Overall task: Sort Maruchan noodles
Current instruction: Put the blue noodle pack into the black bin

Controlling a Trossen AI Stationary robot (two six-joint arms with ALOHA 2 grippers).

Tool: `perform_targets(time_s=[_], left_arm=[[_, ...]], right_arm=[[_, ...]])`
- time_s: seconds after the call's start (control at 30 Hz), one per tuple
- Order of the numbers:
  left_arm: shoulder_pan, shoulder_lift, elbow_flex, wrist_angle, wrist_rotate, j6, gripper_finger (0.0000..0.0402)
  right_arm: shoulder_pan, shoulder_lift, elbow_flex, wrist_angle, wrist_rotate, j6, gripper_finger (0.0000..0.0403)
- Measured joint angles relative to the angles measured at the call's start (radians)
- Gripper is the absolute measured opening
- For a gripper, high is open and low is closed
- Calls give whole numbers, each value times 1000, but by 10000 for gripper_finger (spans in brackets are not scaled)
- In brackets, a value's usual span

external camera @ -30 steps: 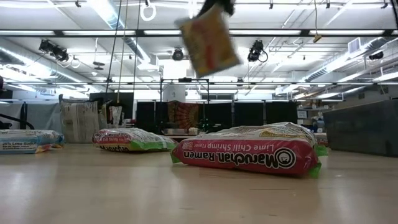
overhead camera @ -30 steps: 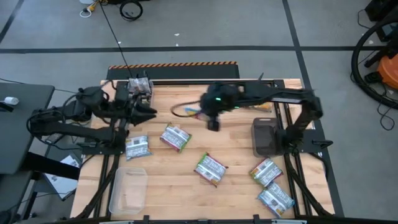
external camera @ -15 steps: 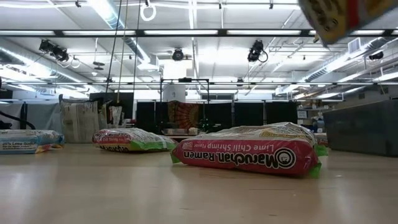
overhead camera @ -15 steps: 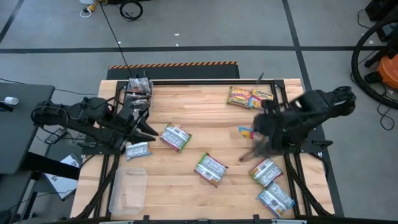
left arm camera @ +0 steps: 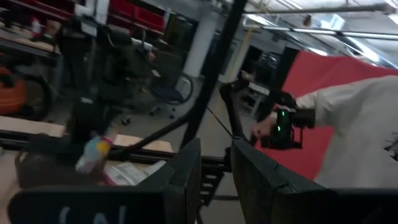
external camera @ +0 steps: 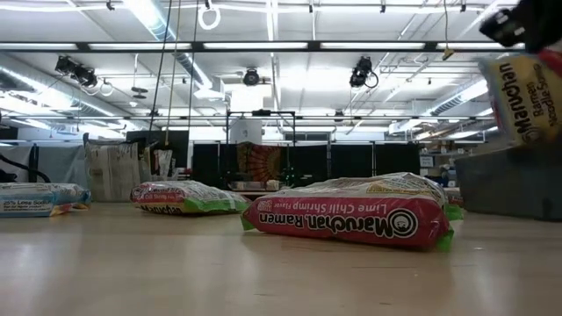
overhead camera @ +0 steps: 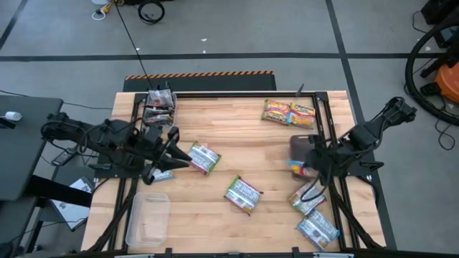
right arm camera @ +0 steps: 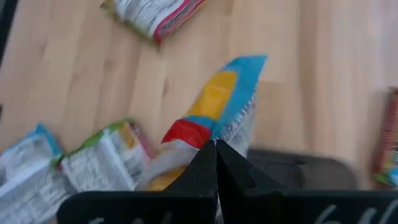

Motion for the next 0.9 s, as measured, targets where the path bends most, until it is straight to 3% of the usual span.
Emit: perform_targets(time_s=[0.23, 0.43, 0.7, 0.9], left_arm=[[17, 38, 0, 71, -147, 34, 94], [62, 62, 0, 150, -247, 85, 94], [123, 81, 0, 173, -262, 91, 94], [142, 92, 0, 178, -262, 91, 94]], right_arm=[[0, -147, -148, 42, -55, -38, 2], [-1, -204, -155, 39, -76, -53, 3], [-1, -248, -202, 70, -57, -38, 3], [-1, -260, -239, 102, -120, 15, 3]])
